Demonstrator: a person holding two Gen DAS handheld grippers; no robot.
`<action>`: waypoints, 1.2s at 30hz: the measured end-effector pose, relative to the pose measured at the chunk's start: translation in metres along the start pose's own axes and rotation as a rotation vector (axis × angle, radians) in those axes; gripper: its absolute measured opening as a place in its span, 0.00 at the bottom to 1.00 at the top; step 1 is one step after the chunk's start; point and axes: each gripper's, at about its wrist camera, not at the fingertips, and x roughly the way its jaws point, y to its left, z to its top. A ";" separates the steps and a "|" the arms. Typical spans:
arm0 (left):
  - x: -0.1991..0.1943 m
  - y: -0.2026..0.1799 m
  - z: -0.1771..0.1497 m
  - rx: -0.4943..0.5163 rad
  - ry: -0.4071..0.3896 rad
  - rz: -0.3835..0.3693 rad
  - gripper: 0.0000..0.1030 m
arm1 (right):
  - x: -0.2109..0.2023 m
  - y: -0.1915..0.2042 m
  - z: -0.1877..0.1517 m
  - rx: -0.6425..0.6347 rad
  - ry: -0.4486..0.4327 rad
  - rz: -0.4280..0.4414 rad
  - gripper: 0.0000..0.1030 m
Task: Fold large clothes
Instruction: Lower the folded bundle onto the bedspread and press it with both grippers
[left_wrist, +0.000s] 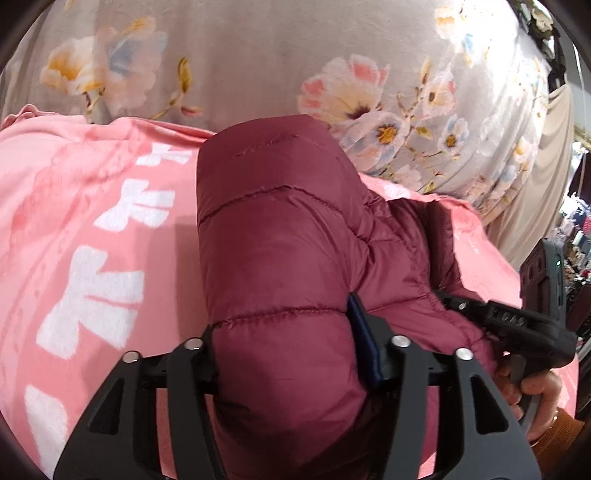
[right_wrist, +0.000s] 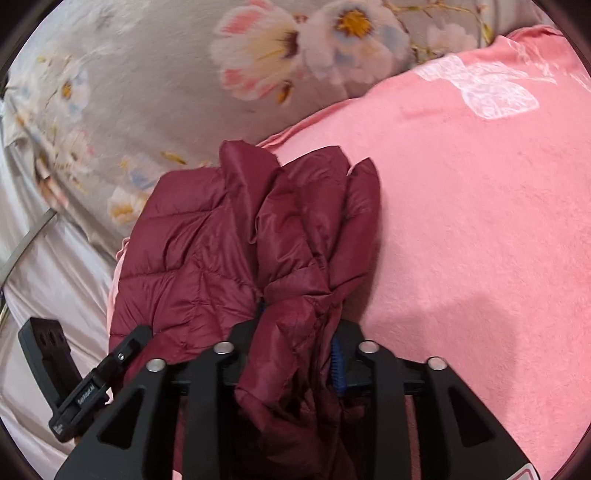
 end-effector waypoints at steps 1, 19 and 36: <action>-0.002 0.000 0.000 -0.006 0.001 0.012 0.58 | -0.005 -0.001 0.002 0.002 -0.002 -0.007 0.37; -0.049 -0.063 0.026 -0.097 0.043 0.442 0.77 | -0.036 0.090 -0.037 -0.388 -0.017 -0.291 0.00; -0.008 -0.045 -0.031 -0.082 0.099 0.451 0.79 | -0.004 0.060 -0.058 -0.374 0.077 -0.321 0.00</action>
